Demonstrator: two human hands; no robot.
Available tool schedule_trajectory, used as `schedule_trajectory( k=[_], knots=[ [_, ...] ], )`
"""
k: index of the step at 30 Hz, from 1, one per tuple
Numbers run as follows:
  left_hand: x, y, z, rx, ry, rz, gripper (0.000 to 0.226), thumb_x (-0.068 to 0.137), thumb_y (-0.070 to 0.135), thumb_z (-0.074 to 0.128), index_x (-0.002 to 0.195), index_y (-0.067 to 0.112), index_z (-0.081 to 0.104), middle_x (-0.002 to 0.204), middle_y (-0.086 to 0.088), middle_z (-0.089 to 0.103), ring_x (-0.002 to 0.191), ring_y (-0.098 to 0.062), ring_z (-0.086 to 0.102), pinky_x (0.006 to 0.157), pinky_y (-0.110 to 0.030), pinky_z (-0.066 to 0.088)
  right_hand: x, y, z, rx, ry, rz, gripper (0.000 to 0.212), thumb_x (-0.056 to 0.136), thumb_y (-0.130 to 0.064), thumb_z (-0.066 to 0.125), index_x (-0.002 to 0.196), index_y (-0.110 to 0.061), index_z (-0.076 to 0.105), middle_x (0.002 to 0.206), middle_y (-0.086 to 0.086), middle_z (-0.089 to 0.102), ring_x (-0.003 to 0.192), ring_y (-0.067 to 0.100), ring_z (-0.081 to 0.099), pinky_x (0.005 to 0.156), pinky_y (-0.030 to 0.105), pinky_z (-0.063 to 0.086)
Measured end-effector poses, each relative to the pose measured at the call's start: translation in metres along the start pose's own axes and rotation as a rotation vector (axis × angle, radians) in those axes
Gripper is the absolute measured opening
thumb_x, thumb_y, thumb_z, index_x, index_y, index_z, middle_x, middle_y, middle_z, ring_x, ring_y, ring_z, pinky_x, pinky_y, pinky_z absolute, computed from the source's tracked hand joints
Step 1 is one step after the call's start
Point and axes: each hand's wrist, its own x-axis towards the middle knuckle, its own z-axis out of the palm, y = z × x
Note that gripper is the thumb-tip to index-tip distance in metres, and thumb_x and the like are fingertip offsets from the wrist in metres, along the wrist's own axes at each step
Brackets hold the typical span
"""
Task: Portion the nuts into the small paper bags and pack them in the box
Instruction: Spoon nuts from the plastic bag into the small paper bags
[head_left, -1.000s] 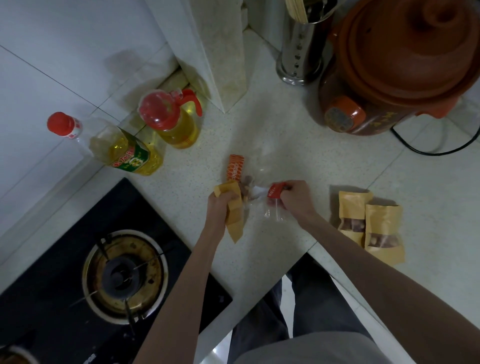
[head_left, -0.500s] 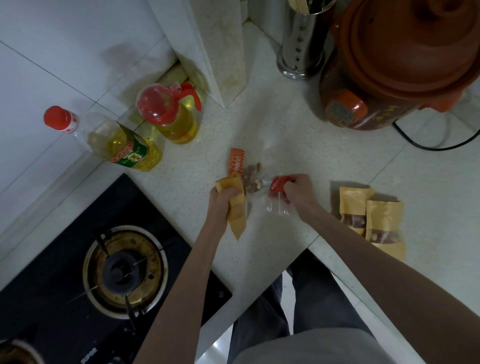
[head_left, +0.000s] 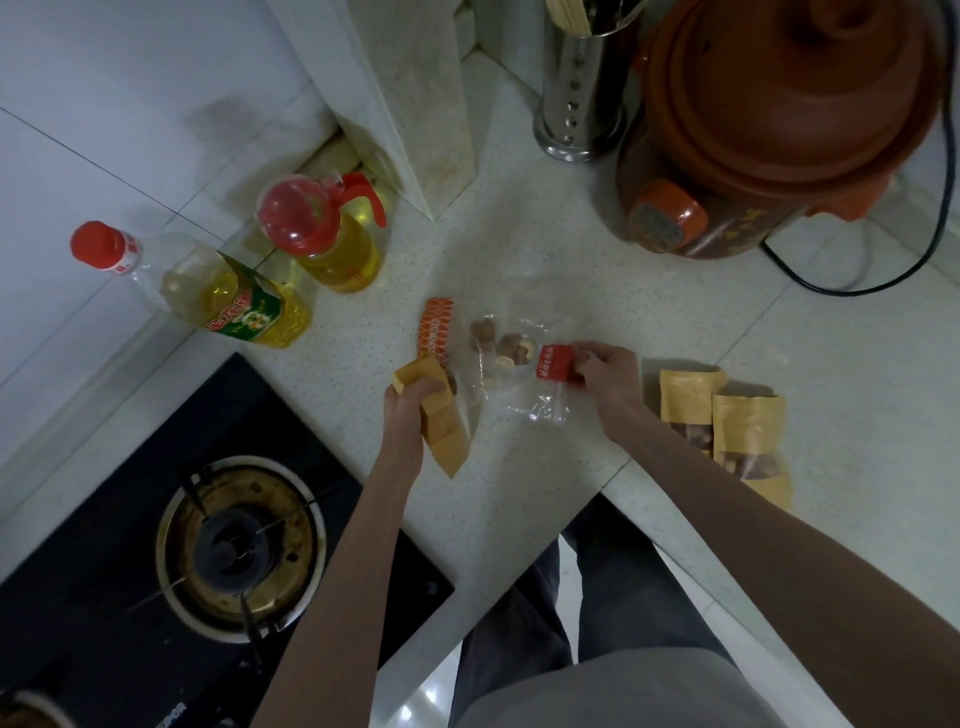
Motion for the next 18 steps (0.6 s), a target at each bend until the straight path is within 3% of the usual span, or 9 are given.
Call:
schedule_trajectory(
  k=[4, 8, 12, 16, 18],
  knots=[
    [0.001, 0.0, -0.005, 0.014, 0.007, 0.007, 0.018, 0.081, 0.007, 0.06, 0.097, 0.014, 0.067, 0.078, 0.001, 0.07, 0.073, -0.015, 0.068, 0.072, -0.038, 0.054, -0.005, -0.001, -0.019, 0.14, -0.026, -0.011, 0.011, 0.085, -0.005, 0.064, 0.082, -0.013, 0.072, 0.078, 0.006, 0.072, 0.07, 0.016, 0.07, 0.061, 0.023, 0.057],
    [0.0, 0.002, -0.007, 0.023, 0.021, -0.004, 0.02, 0.082, 0.007, 0.06, 0.1, 0.015, 0.066, 0.08, 0.001, 0.07, 0.077, -0.018, 0.066, 0.074, -0.039, 0.054, -0.008, 0.001, -0.039, 0.141, 0.019, -0.012, 0.017, 0.092, -0.004, 0.054, 0.102, -0.003, 0.067, 0.079, 0.011, 0.07, 0.067, 0.017, 0.07, 0.058, 0.022, 0.056],
    [0.003, 0.003, -0.009, 0.01, 0.08, -0.047, 0.037, 0.08, 0.008, 0.061, 0.117, 0.007, 0.06, 0.094, -0.008, 0.064, 0.087, -0.026, 0.061, 0.078, -0.043, 0.052, -0.01, 0.001, -0.052, 0.191, 0.077, 0.029, 0.016, 0.093, -0.004, 0.053, 0.103, 0.0, 0.065, 0.074, 0.011, 0.067, 0.053, 0.009, 0.068, 0.051, 0.018, 0.054],
    [0.003, 0.006, -0.01, 0.052, 0.049, -0.037, 0.025, 0.08, 0.009, 0.061, 0.105, 0.012, 0.064, 0.09, -0.006, 0.064, 0.087, -0.026, 0.06, 0.078, -0.043, 0.052, -0.011, -0.002, -0.065, 0.228, 0.134, 0.04, 0.017, 0.092, 0.0, 0.052, 0.103, 0.005, 0.064, 0.07, 0.012, 0.066, 0.048, 0.009, 0.066, 0.047, 0.018, 0.053],
    [0.003, 0.008, -0.01, 0.074, 0.043, -0.041, 0.032, 0.081, 0.008, 0.061, 0.112, 0.01, 0.062, 0.096, -0.008, 0.064, 0.092, -0.028, 0.06, 0.085, -0.047, 0.05, -0.014, -0.004, -0.074, 0.246, 0.149, 0.041, 0.017, 0.092, 0.0, 0.052, 0.103, 0.006, 0.065, 0.071, 0.013, 0.065, 0.049, 0.01, 0.066, 0.048, 0.019, 0.054]
  ],
)
